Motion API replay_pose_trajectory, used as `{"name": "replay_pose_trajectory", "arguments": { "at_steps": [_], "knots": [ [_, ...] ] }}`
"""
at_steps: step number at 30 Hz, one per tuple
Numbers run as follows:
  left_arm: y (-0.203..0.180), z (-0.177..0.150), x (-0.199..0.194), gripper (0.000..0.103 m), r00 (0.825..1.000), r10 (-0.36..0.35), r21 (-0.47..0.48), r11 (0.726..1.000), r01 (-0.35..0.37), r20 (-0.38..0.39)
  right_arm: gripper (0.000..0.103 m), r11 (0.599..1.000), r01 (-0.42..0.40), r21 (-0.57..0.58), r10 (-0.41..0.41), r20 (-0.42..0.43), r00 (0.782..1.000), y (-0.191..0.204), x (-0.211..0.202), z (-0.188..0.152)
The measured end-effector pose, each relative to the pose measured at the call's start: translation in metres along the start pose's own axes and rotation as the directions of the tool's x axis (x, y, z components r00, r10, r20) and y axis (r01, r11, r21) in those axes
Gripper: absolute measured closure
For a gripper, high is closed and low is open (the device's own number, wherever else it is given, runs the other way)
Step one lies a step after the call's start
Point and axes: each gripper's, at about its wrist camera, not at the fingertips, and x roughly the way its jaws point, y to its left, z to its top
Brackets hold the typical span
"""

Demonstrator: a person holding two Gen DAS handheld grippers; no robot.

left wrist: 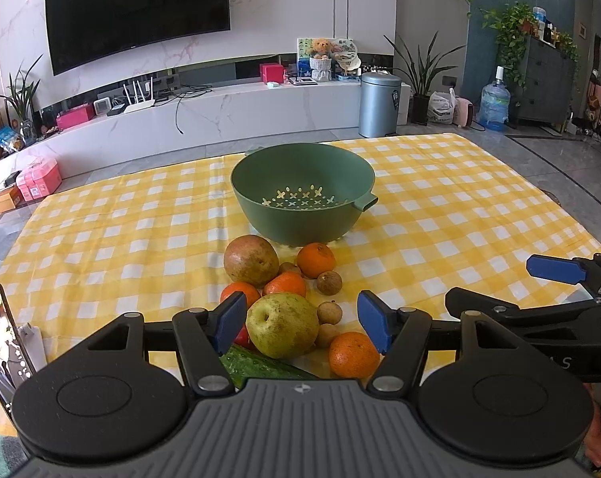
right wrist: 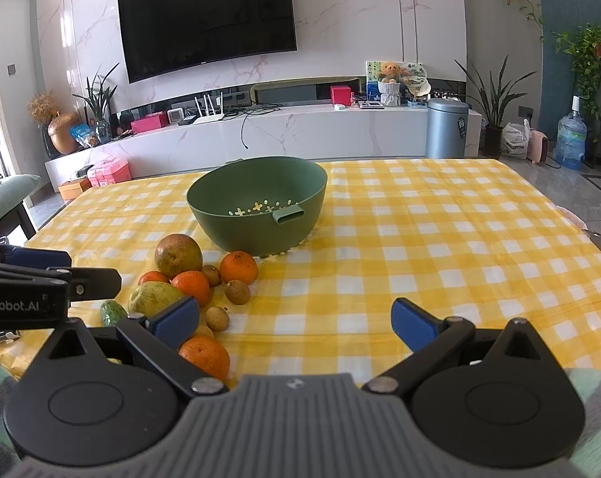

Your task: Organize fruits

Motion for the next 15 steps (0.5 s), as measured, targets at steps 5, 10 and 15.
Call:
{"name": "replay_pose_trajectory", "arguments": {
  "at_steps": [5,10,15],
  "knots": [
    [0.0001,0.0,0.0,0.028,1.0,0.0,-0.001,1.0,0.0,0.0,0.004,1.0,0.0,-0.001,0.0,-0.001,1.0,0.0008,0.0002,0.0009],
    [0.0002,0.0001,0.0001,0.028,1.0,-0.001,-0.001,1.0,0.001,-0.001,0.004,1.0,0.0,0.0,0.0,-0.002,1.0,0.0006,0.0003,0.0008],
    [-0.0066,-0.0027,-0.0006,0.028,1.0,-0.004,0.002,1.0,0.004,-0.004,0.004,1.0,0.001,-0.001,-0.001,-0.003,1.0,0.0009,0.0002,0.001]
  ]
}}
